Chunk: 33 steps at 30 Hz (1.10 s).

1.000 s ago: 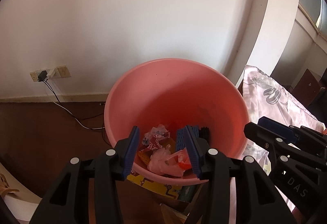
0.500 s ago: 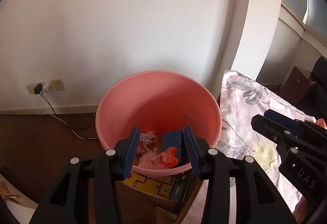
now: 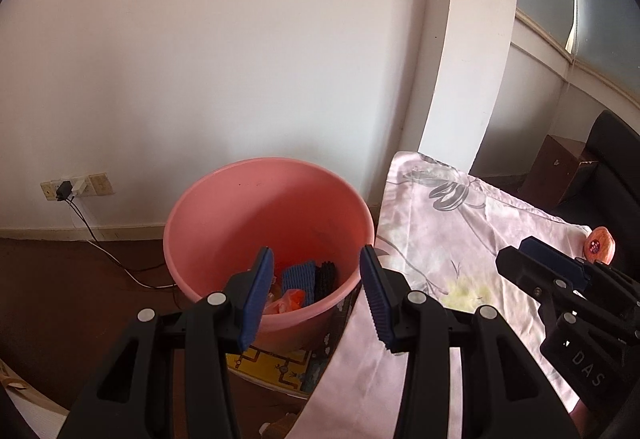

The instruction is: Collect trash

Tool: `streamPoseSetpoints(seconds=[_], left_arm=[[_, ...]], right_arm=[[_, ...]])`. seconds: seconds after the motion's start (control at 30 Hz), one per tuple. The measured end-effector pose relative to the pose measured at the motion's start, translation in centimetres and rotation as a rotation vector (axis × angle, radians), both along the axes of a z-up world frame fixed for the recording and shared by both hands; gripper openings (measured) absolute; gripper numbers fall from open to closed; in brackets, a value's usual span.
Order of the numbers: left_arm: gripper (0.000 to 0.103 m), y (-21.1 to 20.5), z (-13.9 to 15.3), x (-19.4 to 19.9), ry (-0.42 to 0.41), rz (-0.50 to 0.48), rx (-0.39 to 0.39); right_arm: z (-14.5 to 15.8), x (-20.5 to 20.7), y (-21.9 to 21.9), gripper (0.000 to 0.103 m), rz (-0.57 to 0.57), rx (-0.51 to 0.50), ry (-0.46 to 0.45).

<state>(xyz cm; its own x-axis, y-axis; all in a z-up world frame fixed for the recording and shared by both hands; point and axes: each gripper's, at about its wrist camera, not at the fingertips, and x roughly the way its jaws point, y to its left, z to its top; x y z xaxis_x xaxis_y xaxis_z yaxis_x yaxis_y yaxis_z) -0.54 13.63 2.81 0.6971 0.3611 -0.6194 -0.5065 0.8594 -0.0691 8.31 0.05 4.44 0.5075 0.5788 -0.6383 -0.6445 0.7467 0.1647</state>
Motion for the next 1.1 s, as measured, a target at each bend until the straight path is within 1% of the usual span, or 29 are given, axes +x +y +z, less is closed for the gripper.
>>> streamPoseSetpoints(seconds=[0.23, 0.53, 0.73, 1.1], left_arm=[[0.044, -2.2, -0.5, 0.1, 0.007, -0.037, 0.007], [0.044, -4.0, -1.4, 0.6, 0.029, -0.066, 0.011], [0.044, -4.1, -2.0, 1.3, 0.059, -0.074, -0.007], [0.044, -4.5, -2.0, 1.4, 0.064, -0.08, 0.004]], right_arm=[[-0.2, -0.5, -2.1, 0.027, -0.047, 0.026, -0.001], [-1.0, -0.9, -3.9, 0.027, -0.087, 0.014, -0.01], [-1.5, -0.6, -4.7, 0.027, -0.112, 0.016, 0.005], [-1.7, -0.3, -5.2, 0.027, -0.122, 0.019, 0.014]])
